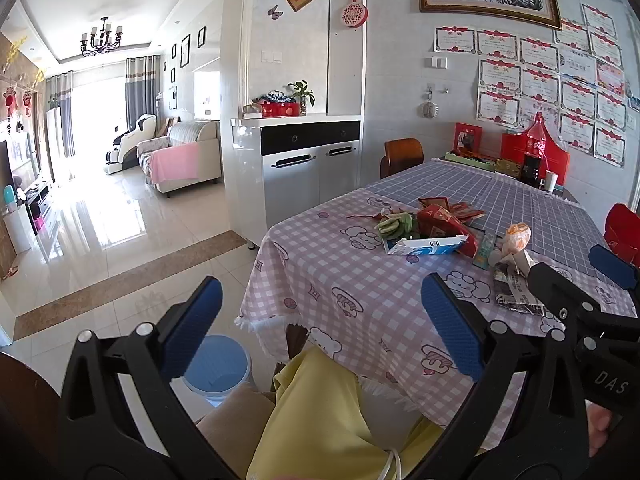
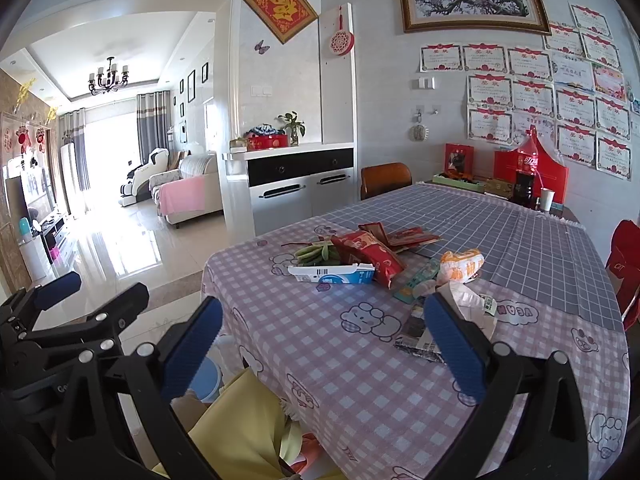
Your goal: Collect trash
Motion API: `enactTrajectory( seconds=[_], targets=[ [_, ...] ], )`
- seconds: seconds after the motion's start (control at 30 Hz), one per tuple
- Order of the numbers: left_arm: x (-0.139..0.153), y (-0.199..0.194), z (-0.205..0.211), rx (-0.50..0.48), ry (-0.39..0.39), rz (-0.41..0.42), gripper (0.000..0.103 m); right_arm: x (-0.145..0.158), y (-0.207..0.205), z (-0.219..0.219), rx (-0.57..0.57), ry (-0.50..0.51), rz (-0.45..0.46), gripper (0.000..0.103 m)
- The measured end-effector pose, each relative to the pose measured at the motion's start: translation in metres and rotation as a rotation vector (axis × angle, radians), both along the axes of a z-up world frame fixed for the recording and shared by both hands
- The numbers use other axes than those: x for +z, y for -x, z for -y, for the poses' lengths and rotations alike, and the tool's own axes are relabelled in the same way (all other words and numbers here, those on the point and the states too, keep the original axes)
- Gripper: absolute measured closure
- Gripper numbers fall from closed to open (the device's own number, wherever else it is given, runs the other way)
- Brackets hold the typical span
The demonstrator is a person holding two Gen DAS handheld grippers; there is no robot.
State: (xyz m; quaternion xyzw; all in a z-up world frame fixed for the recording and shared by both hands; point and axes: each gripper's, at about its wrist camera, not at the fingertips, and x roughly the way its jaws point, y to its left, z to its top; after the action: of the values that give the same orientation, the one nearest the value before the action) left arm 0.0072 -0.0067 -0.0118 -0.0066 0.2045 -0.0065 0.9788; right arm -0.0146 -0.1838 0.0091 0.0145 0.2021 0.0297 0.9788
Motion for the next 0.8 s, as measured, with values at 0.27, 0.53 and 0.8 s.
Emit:
enactTrajectory(
  seconds=[0.27,0.53,0.8],
  targets=[
    [-0.0001,0.0001,-0.0005,0.001,0.0,0.001,0.005,-0.0009,-0.0003,-0.0005,-0.002,-0.001,0.0,0.004],
    [-0.0011,0.0001,-0.0008,0.003,0.0,0.001,0.005,-0.0007,-0.0005,-0.0002,-0.002,-0.002,-0.001,0.004],
    [0.0004,-0.0001,-0.0006,0.001,0.0,0.0,0.005,0.0001,-0.0009,0.0002,-0.002,-0.005,-0.003,0.004]
  ],
)
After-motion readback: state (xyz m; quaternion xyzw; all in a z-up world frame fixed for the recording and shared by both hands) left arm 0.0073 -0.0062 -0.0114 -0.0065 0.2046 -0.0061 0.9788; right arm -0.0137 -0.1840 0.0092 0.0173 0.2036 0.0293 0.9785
